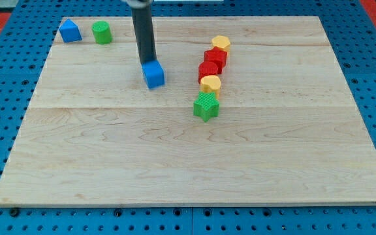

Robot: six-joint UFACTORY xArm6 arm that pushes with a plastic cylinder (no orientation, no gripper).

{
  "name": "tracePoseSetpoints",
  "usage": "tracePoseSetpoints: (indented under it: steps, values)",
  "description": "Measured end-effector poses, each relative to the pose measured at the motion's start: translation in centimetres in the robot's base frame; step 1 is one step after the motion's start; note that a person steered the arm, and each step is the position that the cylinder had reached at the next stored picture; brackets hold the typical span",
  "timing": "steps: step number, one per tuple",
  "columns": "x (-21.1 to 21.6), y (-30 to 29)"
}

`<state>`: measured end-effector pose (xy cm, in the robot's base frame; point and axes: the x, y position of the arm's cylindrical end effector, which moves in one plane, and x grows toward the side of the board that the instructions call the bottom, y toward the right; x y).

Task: Move the blue cube to the bottom right of the green star

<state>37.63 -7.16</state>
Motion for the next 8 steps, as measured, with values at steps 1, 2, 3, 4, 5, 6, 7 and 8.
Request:
tracePoseSetpoints:
  steps: [1,2,3,4,5,6,7,8]
  values:
    - [6.6,-0.3]
    - [6.4,-0.8]
    - [9.6,4.7]
    - [9.7,7.5]
    - [9.8,4.7]
    - [9.8,2.0]
    - [10.2,2.1]
    - [10.2,2.1]
